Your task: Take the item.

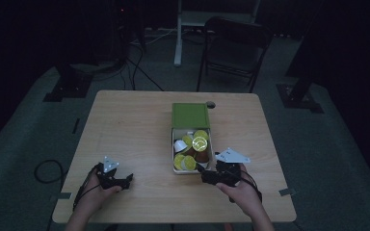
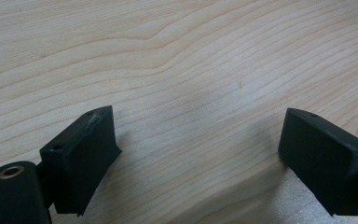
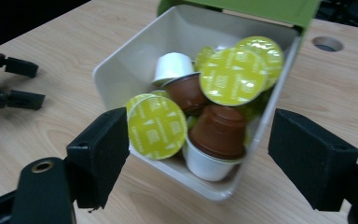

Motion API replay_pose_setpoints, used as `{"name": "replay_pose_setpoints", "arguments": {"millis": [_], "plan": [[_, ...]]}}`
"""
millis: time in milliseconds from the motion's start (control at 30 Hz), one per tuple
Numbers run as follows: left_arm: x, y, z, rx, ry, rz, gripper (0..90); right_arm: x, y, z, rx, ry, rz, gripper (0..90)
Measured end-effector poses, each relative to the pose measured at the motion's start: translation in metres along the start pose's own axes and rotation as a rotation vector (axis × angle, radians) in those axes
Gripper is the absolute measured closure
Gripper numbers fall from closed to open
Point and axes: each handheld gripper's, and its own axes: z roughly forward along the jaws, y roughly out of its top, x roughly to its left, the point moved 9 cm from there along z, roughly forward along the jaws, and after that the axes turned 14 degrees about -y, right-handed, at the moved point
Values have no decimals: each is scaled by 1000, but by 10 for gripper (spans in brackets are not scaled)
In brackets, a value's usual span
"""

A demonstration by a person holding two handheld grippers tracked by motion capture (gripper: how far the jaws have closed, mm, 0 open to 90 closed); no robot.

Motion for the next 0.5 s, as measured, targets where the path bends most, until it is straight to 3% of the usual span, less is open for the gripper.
{"name": "replay_pose_setpoints", "arguments": {"millis": [233,367,500], "plan": [[0,0,0,0,0,0,119,13,-4,10,14,34,-23,194],[0,0,0,0,0,0,119,26,-7,20,24,84,-26,145],[0,0,0,0,0,0,119,33,-8,27,27,90,-39,146]]}}
